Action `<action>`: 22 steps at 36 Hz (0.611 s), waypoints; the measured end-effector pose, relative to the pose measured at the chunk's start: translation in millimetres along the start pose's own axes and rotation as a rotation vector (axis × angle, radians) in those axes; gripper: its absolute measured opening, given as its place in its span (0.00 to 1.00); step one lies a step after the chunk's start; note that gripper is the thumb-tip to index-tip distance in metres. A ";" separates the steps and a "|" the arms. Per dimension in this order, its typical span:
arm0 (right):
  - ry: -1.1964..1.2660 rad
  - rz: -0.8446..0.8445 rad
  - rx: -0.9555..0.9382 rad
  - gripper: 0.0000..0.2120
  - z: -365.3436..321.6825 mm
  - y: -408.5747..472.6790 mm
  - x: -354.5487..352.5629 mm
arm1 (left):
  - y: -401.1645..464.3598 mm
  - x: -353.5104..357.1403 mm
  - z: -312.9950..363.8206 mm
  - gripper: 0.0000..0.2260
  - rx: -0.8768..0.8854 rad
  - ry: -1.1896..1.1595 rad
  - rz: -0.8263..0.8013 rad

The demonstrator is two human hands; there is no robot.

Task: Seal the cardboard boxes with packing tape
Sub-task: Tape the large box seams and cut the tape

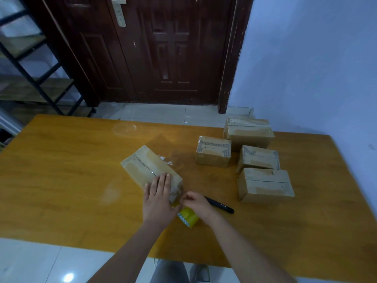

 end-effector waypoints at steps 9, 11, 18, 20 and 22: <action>0.012 0.044 -0.048 0.04 6.9 -2.4 1.7 | 4.9 -8.9 -2.7 0.39 0.000 -0.149 0.026; -0.007 0.052 -0.055 0.04 6.9 -1.5 2.3 | 5.4 -10.2 -2.0 0.37 -0.003 -0.127 -0.002; -0.027 0.093 -0.088 0.03 9.1 -0.2 4.8 | 4.7 -14.9 -2.1 0.34 -0.004 -0.059 -0.009; -0.027 0.122 -0.103 0.02 9.5 -1.5 6.9 | 4.8 -12.0 -3.2 0.34 -0.033 -0.066 -0.014; -0.019 0.143 -0.109 0.05 9.8 -1.4 9.2 | 5.2 -9.7 -3.7 0.34 -0.049 -0.071 -0.011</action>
Point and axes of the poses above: each hand's wrist, its own y-axis towards the middle knuckle, its own x-axis out of the palm, z = x × y, the point moved 3 cm from there along y, towards the middle knuckle, and after that the axes turned 12 degrees about -y, right-handed, at the moved point
